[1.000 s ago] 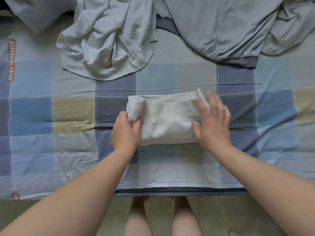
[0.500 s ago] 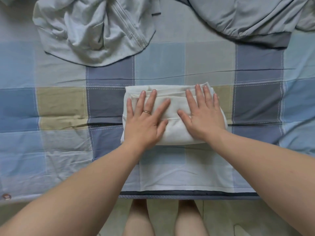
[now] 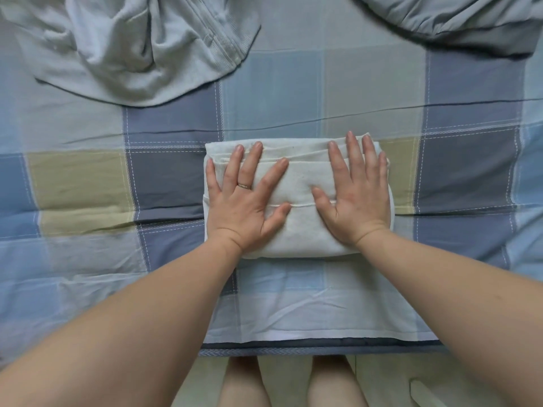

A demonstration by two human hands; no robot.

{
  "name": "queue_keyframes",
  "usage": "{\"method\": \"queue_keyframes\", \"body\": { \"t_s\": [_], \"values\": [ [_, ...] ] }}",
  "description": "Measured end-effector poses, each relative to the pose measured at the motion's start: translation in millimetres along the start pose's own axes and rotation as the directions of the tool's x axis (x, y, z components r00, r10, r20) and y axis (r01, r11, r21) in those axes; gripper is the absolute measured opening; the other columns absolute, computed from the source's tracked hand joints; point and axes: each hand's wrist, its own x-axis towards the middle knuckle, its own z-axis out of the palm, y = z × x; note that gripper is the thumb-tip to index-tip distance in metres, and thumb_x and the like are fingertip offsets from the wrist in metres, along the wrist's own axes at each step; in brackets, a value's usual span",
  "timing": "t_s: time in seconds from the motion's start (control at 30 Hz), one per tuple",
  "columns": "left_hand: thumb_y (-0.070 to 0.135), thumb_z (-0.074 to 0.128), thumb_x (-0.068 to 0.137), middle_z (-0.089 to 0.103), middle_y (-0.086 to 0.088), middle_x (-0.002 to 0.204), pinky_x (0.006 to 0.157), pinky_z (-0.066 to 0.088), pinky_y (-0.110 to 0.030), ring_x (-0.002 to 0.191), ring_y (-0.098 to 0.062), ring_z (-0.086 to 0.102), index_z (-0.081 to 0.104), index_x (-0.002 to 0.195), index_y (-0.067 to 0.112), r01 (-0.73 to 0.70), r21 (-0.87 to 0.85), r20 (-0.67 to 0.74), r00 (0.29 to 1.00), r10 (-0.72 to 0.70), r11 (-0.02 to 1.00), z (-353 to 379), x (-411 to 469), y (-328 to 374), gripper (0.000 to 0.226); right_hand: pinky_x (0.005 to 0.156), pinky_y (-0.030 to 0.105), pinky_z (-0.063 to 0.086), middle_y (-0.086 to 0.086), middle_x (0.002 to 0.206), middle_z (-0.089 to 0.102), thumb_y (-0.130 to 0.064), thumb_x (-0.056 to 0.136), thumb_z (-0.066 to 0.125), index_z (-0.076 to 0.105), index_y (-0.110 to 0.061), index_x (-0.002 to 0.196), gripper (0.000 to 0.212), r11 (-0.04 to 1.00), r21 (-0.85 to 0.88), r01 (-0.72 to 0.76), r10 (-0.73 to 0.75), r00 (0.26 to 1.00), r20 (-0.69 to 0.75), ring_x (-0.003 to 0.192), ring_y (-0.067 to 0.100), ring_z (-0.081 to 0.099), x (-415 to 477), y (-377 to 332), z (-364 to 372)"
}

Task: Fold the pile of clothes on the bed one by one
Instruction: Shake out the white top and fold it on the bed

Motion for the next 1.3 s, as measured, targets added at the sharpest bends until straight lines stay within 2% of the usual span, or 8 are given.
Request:
{"method": "queue_keyframes", "body": {
  "t_s": [0.1, 0.23, 0.33, 0.47, 0.63, 0.97, 1.13, 1.3],
  "values": [
    [0.068, 0.028, 0.095, 0.013, -0.002, 0.168, 0.121, -0.006, -0.054, 0.154, -0.024, 0.005, 0.02, 0.157, 0.039, 0.201, -0.096, 0.012, 0.98, -0.201, 0.975, -1, -2, -1, 0.069, 0.125, 0.05, 0.007, 0.014, 0.167, 0.007, -0.07, 0.091, 0.029, 0.014, -0.015, 0.161, 0.089, 0.946, 0.148, -0.29, 0.293, 0.956, 0.0, 0.154, 0.031, 0.008, -3, -3, -6],
    [0.074, 0.034, 0.092, 0.019, -0.008, 0.165, 0.121, 0.013, -0.052, 0.15, -0.032, 0.018, 0.016, 0.16, 0.03, 0.608, -0.337, 0.028, 0.77, -0.637, 0.719, -15, -8, 0, 0.084, 0.124, 0.046, 0.011, 0.01, 0.168, 0.004, -0.077, 0.088, 0.038, 0.003, -0.012, 0.161, 0.103, 0.81, 0.281, -0.514, 0.496, 0.857, 0.138, 0.154, 0.028, 0.008, -8, 5, -21],
    [0.07, 0.057, 0.086, 0.037, -0.009, 0.152, 0.111, 0.031, -0.048, 0.134, -0.032, 0.039, 0.019, 0.158, 0.026, 0.67, -0.436, 0.135, 0.709, -0.692, 0.601, -27, -8, 1, 0.093, 0.115, 0.043, 0.031, 0.008, 0.152, 0.035, -0.074, 0.08, 0.059, 0.025, -0.013, 0.155, 0.103, 0.779, 0.336, -0.529, 0.504, 0.848, 0.166, 0.14, 0.028, 0.035, -7, 15, -34],
    [0.071, 0.073, 0.073, 0.059, 0.002, 0.117, 0.084, 0.042, -0.036, 0.108, -0.025, 0.059, 0.045, 0.13, 0.017, 0.794, -0.496, 0.389, 0.564, -0.728, 0.351, -46, -3, -11, 0.083, 0.087, 0.032, 0.046, -0.008, 0.116, 0.062, -0.054, 0.075, 0.081, 0.049, -0.016, 0.13, 0.074, 0.469, 0.57, -0.674, 0.501, 0.735, 0.457, 0.099, 0.012, 0.061, -9, 28, -56],
    [0.053, 0.084, 0.073, 0.067, 0.009, 0.095, 0.088, 0.05, -0.031, 0.095, -0.017, 0.066, 0.068, 0.107, 0.019, 0.766, -0.634, 0.596, 0.569, -0.567, 0.103, -80, -5, -25, 0.05, 0.073, 0.029, 0.056, 0.0, 0.099, 0.076, -0.041, 0.073, 0.086, 0.072, -0.014, 0.106, 0.045, 0.351, 0.597, -0.721, 0.378, 0.693, 0.614, 0.085, 0.016, 0.073, -2, 33, -95],
    [0.056, 0.082, 0.074, 0.075, 0.002, 0.104, 0.097, 0.054, -0.039, 0.098, -0.019, 0.071, 0.068, 0.103, 0.022, 0.635, -0.693, 0.681, 0.423, -0.598, -0.341, -152, -139, -83, 0.047, 0.095, 0.05, 0.053, 0.003, 0.1, 0.077, -0.051, 0.067, 0.083, 0.076, -0.016, 0.103, 0.05, 0.664, 0.524, -0.533, 0.128, 0.772, 0.623, 0.099, 0.029, 0.072, 24, -108, -184],
    [0.078, 0.079, 0.046, 0.076, -0.002, 0.106, 0.096, 0.056, -0.046, 0.099, -0.025, 0.072, 0.067, 0.109, 0.022, 0.482, -0.685, 0.71, 0.275, -0.648, -0.545, -164, -231, -145, 0.085, 0.082, 0.042, 0.055, 0.002, 0.095, 0.074, -0.04, 0.083, 0.078, 0.074, -0.02, 0.097, 0.025, 0.804, 0.478, -0.353, 0.004, 0.807, 0.59, 0.088, 0.022, 0.069, 44, -250, -165],
    [0.057, 0.072, 0.084, 0.067, -0.002, 0.11, 0.095, 0.052, -0.039, 0.104, -0.023, 0.064, 0.056, 0.123, 0.016, 0.245, -0.699, 0.704, 0.073, -0.706, -0.671, -155, -302, -205, 0.059, 0.056, 0.029, 0.04, -0.003, 0.069, 0.061, -0.041, 0.087, 0.073, 0.069, -0.019, 0.085, 0.023, 0.896, 0.437, -0.082, -0.193, 0.814, 0.547, 0.066, 0.016, 0.055, 64, -395, -115]
  ]
}}
